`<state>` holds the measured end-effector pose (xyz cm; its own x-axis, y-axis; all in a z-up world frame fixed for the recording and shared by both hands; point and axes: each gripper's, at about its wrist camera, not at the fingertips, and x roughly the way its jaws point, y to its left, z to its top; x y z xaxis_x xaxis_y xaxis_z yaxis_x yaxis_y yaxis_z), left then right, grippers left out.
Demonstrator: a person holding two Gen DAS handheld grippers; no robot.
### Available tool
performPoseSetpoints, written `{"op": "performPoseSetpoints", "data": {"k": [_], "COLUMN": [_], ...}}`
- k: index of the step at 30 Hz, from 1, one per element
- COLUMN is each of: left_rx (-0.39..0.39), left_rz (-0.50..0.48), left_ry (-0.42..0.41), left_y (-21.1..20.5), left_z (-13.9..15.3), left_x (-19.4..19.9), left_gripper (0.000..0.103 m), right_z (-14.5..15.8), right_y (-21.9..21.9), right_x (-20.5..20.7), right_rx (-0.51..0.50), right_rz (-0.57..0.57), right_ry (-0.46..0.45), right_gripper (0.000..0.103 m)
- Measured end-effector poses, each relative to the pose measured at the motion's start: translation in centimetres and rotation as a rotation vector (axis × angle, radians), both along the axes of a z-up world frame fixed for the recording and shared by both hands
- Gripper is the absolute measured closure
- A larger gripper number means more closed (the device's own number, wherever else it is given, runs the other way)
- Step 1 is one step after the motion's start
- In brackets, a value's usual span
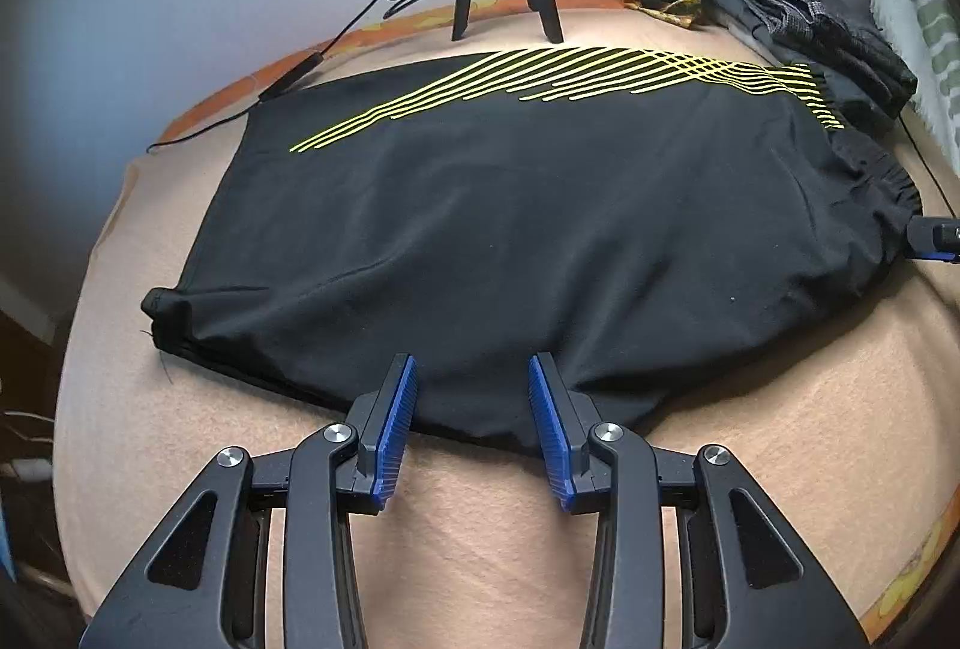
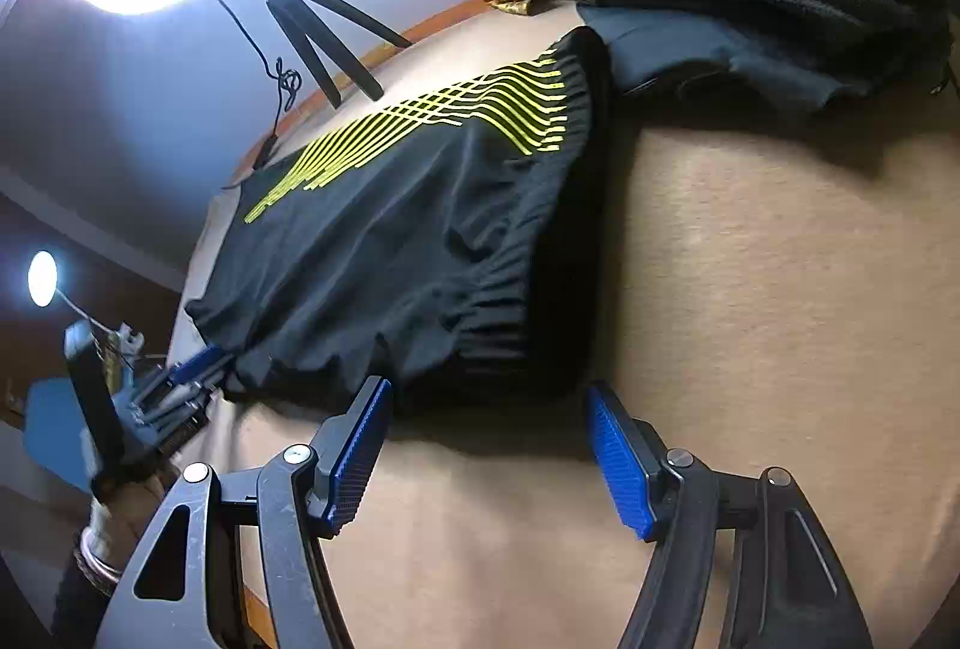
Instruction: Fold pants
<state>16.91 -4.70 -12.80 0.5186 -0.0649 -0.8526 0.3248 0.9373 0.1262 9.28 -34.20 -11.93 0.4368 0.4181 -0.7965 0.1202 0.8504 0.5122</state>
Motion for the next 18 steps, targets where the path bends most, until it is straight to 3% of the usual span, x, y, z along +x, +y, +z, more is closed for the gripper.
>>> {"op": "performPoseSetpoints", "data": {"k": [4, 6, 7, 8, 11, 18], "left_rx": [-0.028, -0.027, -0.027, -0.027, -0.014, 0.040], "left_rz": [0.031, 0.022, 0.009, -0.003, -0.056, -0.122], "left_ry": [-0.010, -0.027, -0.038, -0.047, -0.067, -0.031], "left_y": [0.5, 0.2, -0.1, -0.5, -2.0, -3.8], "left_z": [0.6, 1.1, 1.5, 1.6, 1.7, -0.4], "left_x": [0.2, 0.1, 0.0, 0.0, -0.2, -0.2], "left_gripper": [0.066, 0.066, 0.066, 0.066, 0.066, 0.066], "right_z": [-0.3, -0.3, -0.4, -0.5, -0.5, 1.1], "right_y": [-0.2, -0.3, -0.5, -0.7, -0.9, -1.2], "right_x": [0.5, 0.6, 0.6, 0.5, 0.4, 0.0], "right_rx": [0.030, 0.033, 0.025, 0.015, 0.041, 0.034], "right_rz": [-0.057, -0.097, -0.113, -0.127, -0.136, -0.114], "right_ry": [-0.008, -0.015, -0.018, -0.017, -0.018, -0.046], "right_gripper": [0.033, 0.043, 0.056, 0.061, 0.070, 0.074]}}
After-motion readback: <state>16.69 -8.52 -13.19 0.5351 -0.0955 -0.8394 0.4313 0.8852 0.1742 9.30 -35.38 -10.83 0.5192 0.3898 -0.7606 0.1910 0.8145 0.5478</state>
